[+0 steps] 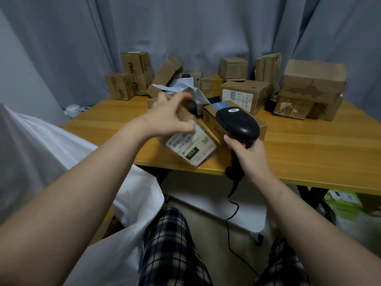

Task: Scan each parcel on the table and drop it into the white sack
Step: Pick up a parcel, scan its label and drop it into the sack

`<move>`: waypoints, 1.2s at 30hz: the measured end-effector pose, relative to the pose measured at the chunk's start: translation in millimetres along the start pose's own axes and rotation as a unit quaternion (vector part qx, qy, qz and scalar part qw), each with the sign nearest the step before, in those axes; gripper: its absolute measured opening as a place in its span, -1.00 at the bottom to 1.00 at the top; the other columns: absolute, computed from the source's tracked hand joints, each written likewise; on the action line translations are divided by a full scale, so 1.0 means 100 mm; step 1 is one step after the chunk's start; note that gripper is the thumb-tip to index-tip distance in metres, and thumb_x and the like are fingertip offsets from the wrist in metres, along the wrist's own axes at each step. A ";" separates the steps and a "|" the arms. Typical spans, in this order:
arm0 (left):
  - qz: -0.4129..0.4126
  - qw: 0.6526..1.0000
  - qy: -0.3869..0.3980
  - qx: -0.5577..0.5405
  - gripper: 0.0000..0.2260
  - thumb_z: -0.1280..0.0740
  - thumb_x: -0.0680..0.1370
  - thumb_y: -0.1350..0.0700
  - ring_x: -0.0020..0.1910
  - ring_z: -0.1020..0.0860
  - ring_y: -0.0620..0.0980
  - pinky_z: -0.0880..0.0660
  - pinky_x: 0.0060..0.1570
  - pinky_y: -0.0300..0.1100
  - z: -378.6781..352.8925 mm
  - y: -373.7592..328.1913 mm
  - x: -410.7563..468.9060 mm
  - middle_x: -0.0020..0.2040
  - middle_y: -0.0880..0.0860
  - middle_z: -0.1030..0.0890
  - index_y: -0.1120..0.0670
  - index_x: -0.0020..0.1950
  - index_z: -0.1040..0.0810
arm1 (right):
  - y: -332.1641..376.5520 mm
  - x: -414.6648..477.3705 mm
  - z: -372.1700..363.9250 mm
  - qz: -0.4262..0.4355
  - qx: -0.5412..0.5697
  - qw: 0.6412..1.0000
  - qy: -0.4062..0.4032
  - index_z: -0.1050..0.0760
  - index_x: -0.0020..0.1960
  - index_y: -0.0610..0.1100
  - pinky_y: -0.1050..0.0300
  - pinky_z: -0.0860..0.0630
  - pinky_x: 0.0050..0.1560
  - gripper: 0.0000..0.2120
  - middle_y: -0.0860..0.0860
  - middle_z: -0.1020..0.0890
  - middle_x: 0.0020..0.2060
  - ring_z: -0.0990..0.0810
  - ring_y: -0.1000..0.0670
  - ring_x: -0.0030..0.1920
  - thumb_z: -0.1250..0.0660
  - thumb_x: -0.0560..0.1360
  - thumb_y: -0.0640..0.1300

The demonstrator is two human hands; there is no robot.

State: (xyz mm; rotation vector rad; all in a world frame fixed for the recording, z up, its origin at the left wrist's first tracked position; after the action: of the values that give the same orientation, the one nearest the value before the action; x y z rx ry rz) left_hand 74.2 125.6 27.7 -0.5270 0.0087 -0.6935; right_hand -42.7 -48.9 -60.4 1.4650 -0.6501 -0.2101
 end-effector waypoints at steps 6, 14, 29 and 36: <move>-0.067 0.997 0.005 -0.045 -0.47 -0.47 0.35 -0.23 0.17 -0.53 -0.03 -0.47 0.19 -0.10 -0.23 -0.20 0.15 0.16 -0.03 -0.55 -0.01 0.20 -0.45 | -0.05 -0.02 -0.15 -0.044 0.010 0.999 -0.010 -0.53 -0.18 0.06 0.31 -0.50 -0.17 -0.88 0.10 -0.61 -0.23 -0.57 0.22 -0.21 -0.40 0.51 -0.09; 0.012 0.937 -0.128 -0.324 0.18 -0.56 0.21 -0.25 0.54 -0.08 0.01 -0.11 0.49 0.07 -0.51 0.34 -0.36 0.58 0.04 0.03 -0.17 0.54 0.24 | -0.17 -0.16 0.08 -0.056 0.028 0.998 -0.031 -0.55 -0.13 -0.06 -0.04 -0.59 -0.13 -0.93 -0.12 -0.60 -0.21 -0.61 -0.11 -0.22 -0.41 0.50 -0.10; 0.126 0.906 -0.076 -0.397 -0.22 -0.46 0.48 0.06 0.02 -0.63 -0.07 -0.51 0.09 -0.13 -0.83 0.55 -0.18 0.03 0.03 -0.65 -0.05 0.54 -0.04 | 0.03 -0.36 -0.14 0.077 -0.056 0.995 0.012 -0.49 -0.32 -0.31 -0.06 -0.51 -0.32 -0.53 -0.25 -0.53 -0.47 -0.55 -0.30 -0.36 -0.42 0.33 0.13; 0.130 0.901 -0.076 -0.407 -0.23 -0.43 0.50 0.06 -0.09 -0.62 -0.19 -0.46 -0.21 -0.37 -0.82 0.52 -0.19 -0.01 -0.03 -0.64 -0.04 0.55 -0.01 | 0.02 -0.37 -0.14 0.057 -0.047 0.997 0.017 -0.44 -0.40 -0.05 0.24 -0.49 -0.40 -0.69 0.04 -0.53 -0.56 -0.57 0.03 -0.48 -0.43 0.48 -0.15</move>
State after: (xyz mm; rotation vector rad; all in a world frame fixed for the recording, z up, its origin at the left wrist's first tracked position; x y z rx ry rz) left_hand 76.4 133.0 -70.4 -1.3599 0.2286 -0.3559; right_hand -66.1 -18.0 -68.5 1.3341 -0.6845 -0.1256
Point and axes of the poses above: each hand's wrist, its own x-axis towards the middle knuckle, its own z-axis out of the back of the hand, y = z × x, the point moved 4 cm from there along x, towards the middle knuckle
